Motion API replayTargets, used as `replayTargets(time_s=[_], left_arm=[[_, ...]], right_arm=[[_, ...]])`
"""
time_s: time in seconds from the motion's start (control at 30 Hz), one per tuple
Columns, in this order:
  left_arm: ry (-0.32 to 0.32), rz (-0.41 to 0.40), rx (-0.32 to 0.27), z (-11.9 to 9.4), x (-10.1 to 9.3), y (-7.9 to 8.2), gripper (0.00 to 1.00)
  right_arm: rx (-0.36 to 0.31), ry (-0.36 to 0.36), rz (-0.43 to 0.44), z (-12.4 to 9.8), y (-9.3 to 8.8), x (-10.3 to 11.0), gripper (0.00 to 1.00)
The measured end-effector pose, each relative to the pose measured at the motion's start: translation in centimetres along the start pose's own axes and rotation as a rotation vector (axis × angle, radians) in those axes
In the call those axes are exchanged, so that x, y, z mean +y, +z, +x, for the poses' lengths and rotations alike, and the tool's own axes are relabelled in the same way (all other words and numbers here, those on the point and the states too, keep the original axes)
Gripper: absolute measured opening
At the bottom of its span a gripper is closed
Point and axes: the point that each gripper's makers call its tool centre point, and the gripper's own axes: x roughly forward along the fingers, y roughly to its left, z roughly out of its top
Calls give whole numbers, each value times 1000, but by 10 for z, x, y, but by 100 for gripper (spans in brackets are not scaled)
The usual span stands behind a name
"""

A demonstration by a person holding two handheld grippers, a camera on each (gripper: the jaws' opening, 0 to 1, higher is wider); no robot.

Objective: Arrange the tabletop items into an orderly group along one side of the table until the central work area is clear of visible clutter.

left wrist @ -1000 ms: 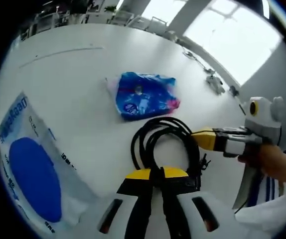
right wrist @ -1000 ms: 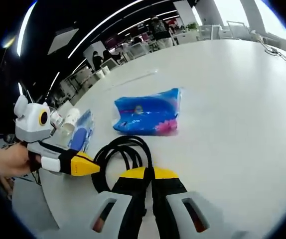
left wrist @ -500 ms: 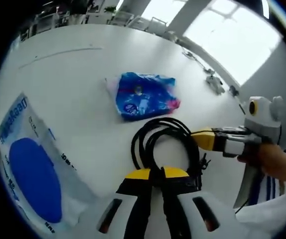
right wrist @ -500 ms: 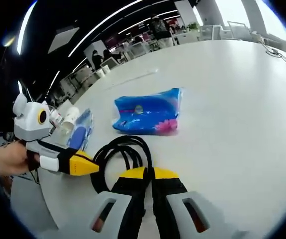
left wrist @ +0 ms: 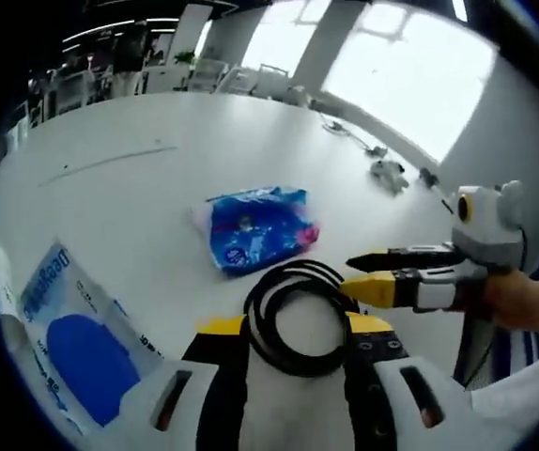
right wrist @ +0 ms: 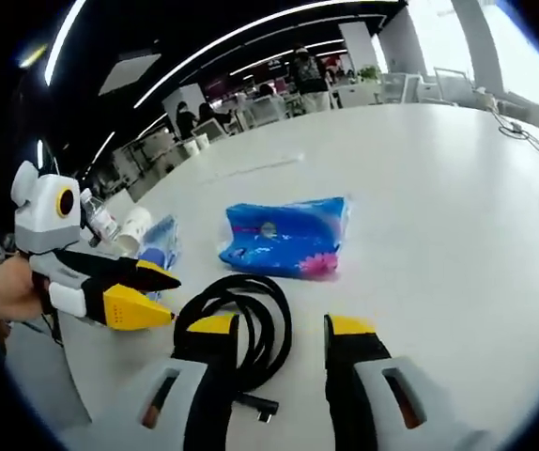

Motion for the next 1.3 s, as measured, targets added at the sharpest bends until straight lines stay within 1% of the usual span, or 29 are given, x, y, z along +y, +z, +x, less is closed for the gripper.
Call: replayTargets(time_s=[0.13, 0.2, 0.27, 0.37, 0.43, 0.57, 0.63, 0.7, 0.83, 0.9, 1.0, 1.07, 1.13, 1.2, 1.27, 1.3], left_arm=[[-17, 27, -27, -11, -6, 5, 55], [-24, 23, -34, -17, -6, 6, 59], [-13, 32, -45, -24, -4, 8, 63], [0, 50, -67, -34, -1, 12, 73], [3, 62, -75, -42, 2, 14, 77], [20, 64, -86, -58, 11, 16, 79], [30, 70, -100, -64, 16, 19, 84], [39, 78, -101, -69, 21, 20, 87], [43, 75, -98, -80, 27, 20, 87], [44, 72, -98, -85, 30, 19, 90], [38, 72, -110, -91, 32, 21, 90], [32, 75, -107, -95, 33, 21, 91], [30, 78, -107, -99, 36, 21, 95], [24, 64, -105, -104, 38, 20, 95], [27, 52, -93, -108, 42, 18, 94], [40, 56, -72, -110, 47, 14, 94]], right_arm=[[-32, -7, -7, -7, 7, 6, 42], [-40, -13, -12, -11, 9, 9, 42], [-52, -15, -11, -14, 10, 14, 43], [-62, -19, -7, -17, 12, 21, 45], [-67, -20, -5, -20, 13, 29, 47], [-70, -13, 6, -21, 12, 44, 48], [-71, -9, 12, -21, 11, 51, 50], [-73, -8, 7, -21, 11, 59, 51], [-74, -4, 5, -23, 12, 70, 52], [-74, -5, 6, -24, 12, 74, 52], [-74, -4, 5, -25, 11, 80, 52], [-72, -2, 1, -26, 10, 84, 52], [-67, 3, 1, -26, 9, 87, 52], [-63, 9, 3, -26, 7, 92, 53], [-59, 15, 4, -27, 6, 96, 53], [-59, 18, 6, -27, 5, 98, 54]])
